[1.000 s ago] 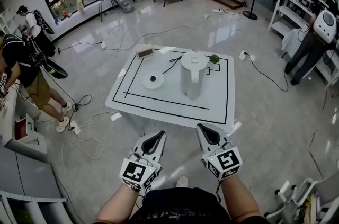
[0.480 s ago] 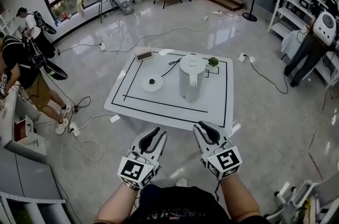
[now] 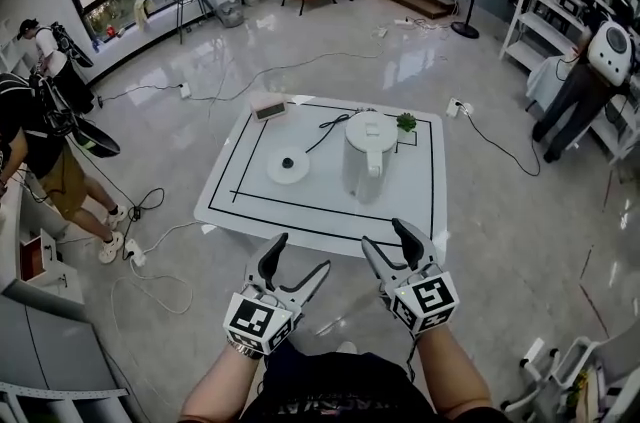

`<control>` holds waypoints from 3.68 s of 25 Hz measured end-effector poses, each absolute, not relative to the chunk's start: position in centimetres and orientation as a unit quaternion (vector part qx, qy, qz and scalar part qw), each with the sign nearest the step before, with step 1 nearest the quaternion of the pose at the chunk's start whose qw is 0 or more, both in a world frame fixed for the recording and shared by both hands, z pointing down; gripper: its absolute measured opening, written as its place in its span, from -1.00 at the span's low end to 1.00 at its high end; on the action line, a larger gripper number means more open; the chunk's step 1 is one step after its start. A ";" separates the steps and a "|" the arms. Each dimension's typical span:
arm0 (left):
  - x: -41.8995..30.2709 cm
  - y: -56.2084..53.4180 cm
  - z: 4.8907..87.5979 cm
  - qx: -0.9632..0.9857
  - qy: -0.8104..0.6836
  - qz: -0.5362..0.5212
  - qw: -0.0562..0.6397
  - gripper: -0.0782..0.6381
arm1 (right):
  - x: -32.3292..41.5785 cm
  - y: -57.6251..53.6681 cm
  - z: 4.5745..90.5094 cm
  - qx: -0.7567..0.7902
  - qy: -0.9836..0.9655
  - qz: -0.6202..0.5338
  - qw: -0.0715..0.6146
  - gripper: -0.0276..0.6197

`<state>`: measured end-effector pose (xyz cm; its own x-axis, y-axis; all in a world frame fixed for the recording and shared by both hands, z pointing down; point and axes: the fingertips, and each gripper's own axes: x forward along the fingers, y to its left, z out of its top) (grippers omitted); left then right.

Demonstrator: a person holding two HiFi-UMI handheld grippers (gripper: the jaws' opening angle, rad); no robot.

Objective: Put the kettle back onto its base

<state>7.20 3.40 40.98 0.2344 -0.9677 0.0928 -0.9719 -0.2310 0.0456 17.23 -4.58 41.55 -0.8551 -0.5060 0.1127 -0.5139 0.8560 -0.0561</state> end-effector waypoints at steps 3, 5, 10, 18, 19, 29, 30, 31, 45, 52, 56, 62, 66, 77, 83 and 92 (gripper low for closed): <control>5.3 2.0 41.3 0.795 -0.604 0.022 0.050 0.22 | 15.6 -6.0 41.8 0.284 -0.956 0.047 0.051 -0.14; 3.8 0.9 41.3 0.803 -0.593 0.022 0.051 0.22 | 14.5 -7.1 41.8 0.299 -0.952 0.048 0.054 -0.14; -0.2 -1.9 41.0 0.824 -0.563 0.024 0.056 0.22 | 11.4 -9.8 41.1 0.340 -0.937 0.050 0.056 -0.14; -5.1 -5.6 40.1 0.859 -0.509 0.026 0.054 0.22 | 8.8 -13.4 40.4 0.419 -0.905 0.056 0.054 -0.14; -5.7 -6.0 40.0 0.862 -0.503 0.024 0.053 0.22 | 8.5 -13.7 40.3 0.428 -0.900 0.056 0.054 -0.14; -10.1 -7.7 39.6 0.895 -0.443 0.020 0.050 0.22 | 5.9 -14.7 39.6 0.503 -0.861 0.044 0.053 -0.14; -10.5 -7.7 39.5 0.897 -0.438 0.019 0.050 0.22 | 5.6 -14.7 39.6 0.509 -0.858 0.043 0.053 -0.14; -10.8 -7.7 39.5 0.899 -0.434 0.019 0.049 0.22 | 5.4 -14.7 39.6 0.514 -0.855 0.043 0.054 -0.14; -11.6 -8.0 40.4 0.913 -0.403 0.008 0.065 0.22 | 6.6 -14.6 40.6 0.560 -0.823 0.043 0.084 -0.14; -10.2 -10.0 40.4 0.907 -0.416 -0.001 0.068 0.22 | 8.8 -17.2 42.6 0.560 -0.819 0.062 0.107 -0.14; -9.2 -11.1 40.1 0.903 -0.425 -0.001 0.069 0.22 | 10.0 -19.0 43.6 0.554 -0.821 0.072 0.118 -0.14; -8.0 -12.6 41.3 0.900 -0.428 0.013 0.078 0.22 | 10.6 -20.8 46.5 0.544 -0.823 0.102 0.127 -0.14; -7.4 -13.6 41.9 0.899 -0.429 0.020 0.084 0.22 | 10.5 -21.8 48.6 0.534 -0.825 0.120 0.138 -0.14; -6.3 -15.5 43.0 0.896 -0.431 0.037 0.099 0.22 | 10.2 -23.5 52.4 0.519 -0.826 0.148 0.162 -0.18; -6.0 -15.8 43.8 0.896 -0.430 0.044 0.106 0.22 | 10.5 -23.6 53.4 0.516 -0.826 0.155 0.167 -0.35; -6.0 -16.1 44.2 0.894 -0.431 0.051 0.110 0.22 | 10.2 -23.9 54.2 0.516 -0.822 0.165 0.177 -0.44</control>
